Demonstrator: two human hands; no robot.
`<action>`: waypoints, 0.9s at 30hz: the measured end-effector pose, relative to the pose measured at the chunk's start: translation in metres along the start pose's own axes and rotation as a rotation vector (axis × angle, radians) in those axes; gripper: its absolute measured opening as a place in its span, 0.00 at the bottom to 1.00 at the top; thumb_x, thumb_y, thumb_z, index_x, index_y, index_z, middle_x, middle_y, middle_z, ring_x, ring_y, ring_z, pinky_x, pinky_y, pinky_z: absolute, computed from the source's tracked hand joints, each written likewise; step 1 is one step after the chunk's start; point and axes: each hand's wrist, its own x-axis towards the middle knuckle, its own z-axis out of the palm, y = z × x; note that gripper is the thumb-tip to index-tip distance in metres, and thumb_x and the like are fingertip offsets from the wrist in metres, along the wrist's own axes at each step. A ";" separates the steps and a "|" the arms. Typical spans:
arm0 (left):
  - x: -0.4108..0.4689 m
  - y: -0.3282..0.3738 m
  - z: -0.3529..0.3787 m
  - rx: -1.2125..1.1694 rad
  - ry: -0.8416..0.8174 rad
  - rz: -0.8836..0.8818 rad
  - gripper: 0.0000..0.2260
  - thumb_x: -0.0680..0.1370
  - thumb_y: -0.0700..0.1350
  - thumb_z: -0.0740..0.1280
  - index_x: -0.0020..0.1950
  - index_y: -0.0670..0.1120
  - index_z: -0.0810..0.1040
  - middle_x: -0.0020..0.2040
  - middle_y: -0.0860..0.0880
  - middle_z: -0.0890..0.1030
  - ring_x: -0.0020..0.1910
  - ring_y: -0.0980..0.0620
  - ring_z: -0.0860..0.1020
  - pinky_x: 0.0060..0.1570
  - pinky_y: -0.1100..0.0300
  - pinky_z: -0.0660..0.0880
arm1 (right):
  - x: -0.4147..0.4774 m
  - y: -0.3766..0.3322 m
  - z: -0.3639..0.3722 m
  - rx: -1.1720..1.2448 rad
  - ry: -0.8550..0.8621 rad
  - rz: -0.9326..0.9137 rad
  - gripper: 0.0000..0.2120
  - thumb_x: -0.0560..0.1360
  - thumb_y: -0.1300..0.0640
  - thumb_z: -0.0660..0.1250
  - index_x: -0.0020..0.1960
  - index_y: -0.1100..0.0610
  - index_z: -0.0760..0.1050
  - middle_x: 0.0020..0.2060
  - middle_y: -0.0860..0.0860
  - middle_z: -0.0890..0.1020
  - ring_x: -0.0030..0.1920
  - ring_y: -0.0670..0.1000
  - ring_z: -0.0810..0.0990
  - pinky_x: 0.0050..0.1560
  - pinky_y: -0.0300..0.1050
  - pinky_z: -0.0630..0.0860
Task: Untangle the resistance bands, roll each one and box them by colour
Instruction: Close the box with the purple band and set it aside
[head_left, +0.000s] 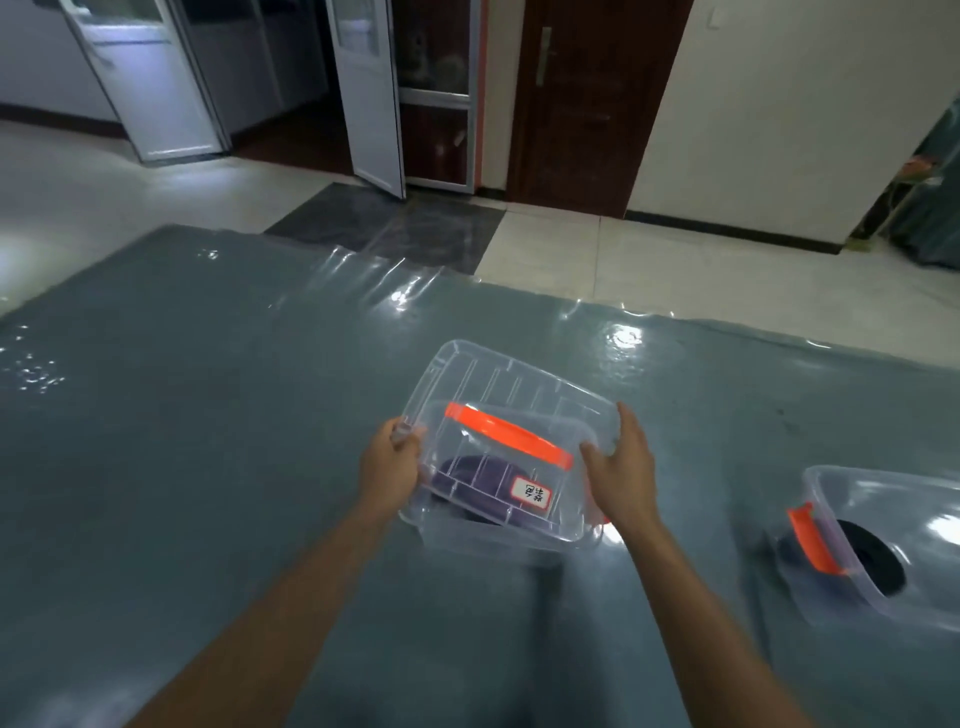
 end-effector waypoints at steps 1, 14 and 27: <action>-0.002 0.000 0.002 -0.013 0.010 -0.012 0.12 0.83 0.46 0.65 0.65 0.45 0.75 0.42 0.42 0.81 0.31 0.49 0.79 0.37 0.50 0.80 | -0.002 0.002 0.003 0.067 0.005 0.062 0.34 0.78 0.59 0.69 0.80 0.53 0.59 0.71 0.57 0.74 0.63 0.53 0.79 0.62 0.47 0.77; -0.015 -0.019 0.022 0.562 0.069 0.221 0.15 0.76 0.40 0.68 0.63 0.48 0.80 0.66 0.48 0.77 0.65 0.43 0.73 0.64 0.50 0.70 | 0.006 0.023 0.005 0.051 -0.027 0.045 0.28 0.80 0.64 0.65 0.78 0.57 0.62 0.72 0.55 0.73 0.72 0.58 0.71 0.74 0.57 0.68; -0.004 -0.007 0.046 0.984 -0.178 0.540 0.26 0.81 0.53 0.60 0.79 0.53 0.64 0.82 0.48 0.58 0.82 0.47 0.52 0.77 0.44 0.55 | 0.004 0.037 0.028 -0.102 -0.148 -0.028 0.23 0.80 0.62 0.64 0.73 0.54 0.67 0.66 0.53 0.76 0.66 0.59 0.74 0.66 0.58 0.72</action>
